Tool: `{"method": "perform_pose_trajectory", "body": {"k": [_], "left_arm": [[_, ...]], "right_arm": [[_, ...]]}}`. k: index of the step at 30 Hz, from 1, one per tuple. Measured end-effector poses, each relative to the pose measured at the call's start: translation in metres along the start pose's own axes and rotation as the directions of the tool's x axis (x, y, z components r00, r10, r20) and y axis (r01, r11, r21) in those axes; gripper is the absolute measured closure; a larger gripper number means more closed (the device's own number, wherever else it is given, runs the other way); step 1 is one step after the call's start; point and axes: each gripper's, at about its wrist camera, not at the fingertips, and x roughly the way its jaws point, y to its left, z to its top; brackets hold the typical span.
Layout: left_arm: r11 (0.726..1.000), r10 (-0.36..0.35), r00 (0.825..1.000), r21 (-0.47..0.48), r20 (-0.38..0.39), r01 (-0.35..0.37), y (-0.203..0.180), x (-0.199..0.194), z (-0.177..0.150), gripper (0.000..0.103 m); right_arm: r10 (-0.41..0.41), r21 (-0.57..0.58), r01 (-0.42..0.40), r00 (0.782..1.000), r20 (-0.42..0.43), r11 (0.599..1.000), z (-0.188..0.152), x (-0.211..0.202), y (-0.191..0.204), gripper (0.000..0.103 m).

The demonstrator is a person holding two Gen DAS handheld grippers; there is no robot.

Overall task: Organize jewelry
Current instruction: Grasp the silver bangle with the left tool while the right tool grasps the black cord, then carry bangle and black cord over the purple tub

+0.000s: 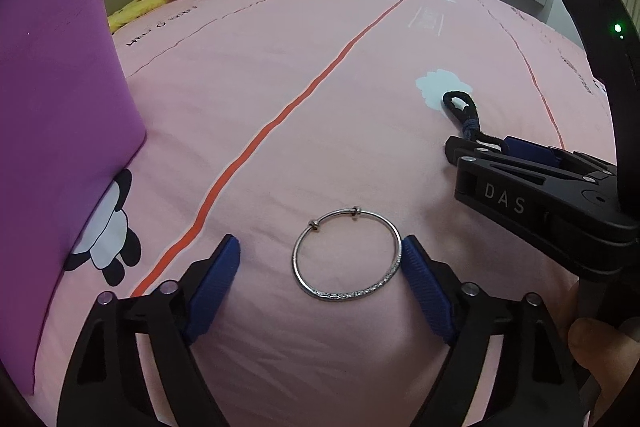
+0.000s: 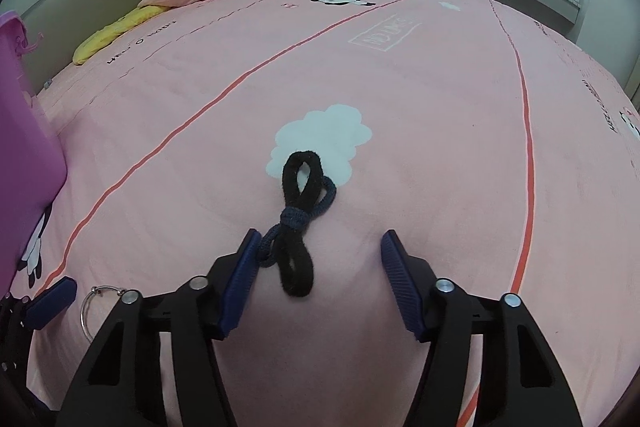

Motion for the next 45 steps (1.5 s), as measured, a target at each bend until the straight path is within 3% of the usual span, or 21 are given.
{"method": "perform_pose_trajectory", "body": {"k": [2, 3, 4, 7, 9, 16, 20, 31, 36, 45], "left_arm": [[1.000, -0.003, 1.000, 0.016, 0.010, 0.003, -0.001, -0.003, -0.001, 0.042], [1.000, -0.008, 1.000, 0.021, 0.016, 0.008, -0.001, -0.005, -0.002, 0.054], [1.000, -0.014, 1.000, 0.023, 0.020, 0.014, 0.000, -0.006, -0.002, 0.054], [0.999, -0.030, 0.999, 0.030, 0.022, 0.029, 0.003, -0.009, -0.003, 0.054], [0.999, -0.029, 0.999, 0.039, 0.025, 0.028, 0.004, -0.014, -0.004, 0.054], [0.995, -0.054, 0.998, 0.079, 0.014, 0.053, 0.016, -0.035, -0.021, 0.055], [0.991, -0.083, 0.997, 0.103, -0.007, 0.083, 0.027, -0.053, -0.037, 0.054], [0.980, -0.119, 0.993, 0.162, -0.009, 0.119, 0.052, -0.114, -0.072, 0.054], [0.979, -0.146, 0.989, 0.149, 0.027, 0.141, 0.063, -0.147, -0.069, 0.054], [0.975, -0.187, 0.977, 0.142, 0.106, 0.171, 0.087, -0.218, -0.058, 0.054]], "right_arm": [[-0.010, 0.016, 0.010, 1.000, 0.007, 1.000, -0.001, -0.003, -0.003, 0.062], [-0.012, 0.023, 0.012, 1.000, 0.009, 1.000, -0.002, -0.005, -0.004, 0.072], [-0.013, 0.030, 0.012, 1.000, 0.011, 0.999, -0.004, -0.007, -0.005, 0.080], [-0.002, 0.055, 0.001, 1.000, 0.013, 0.998, -0.009, -0.011, -0.009, 0.092], [0.018, 0.084, -0.019, 1.000, 0.017, 0.996, -0.014, -0.017, -0.013, 0.094], [0.133, 0.244, -0.137, 0.991, 0.032, 0.960, -0.053, -0.050, -0.027, 0.094], [0.162, 0.312, -0.163, 0.986, 0.030, 0.936, -0.085, -0.076, -0.024, 0.094], [0.123, 0.395, -0.123, 0.992, 0.027, 0.910, -0.151, -0.159, 0.010, 0.094], [0.088, 0.335, -0.100, 0.995, 0.049, 0.937, -0.153, -0.199, 0.038, 0.094], [0.078, 0.270, -0.126, 0.981, 0.179, 0.955, -0.129, -0.278, 0.076, 0.094]]}}
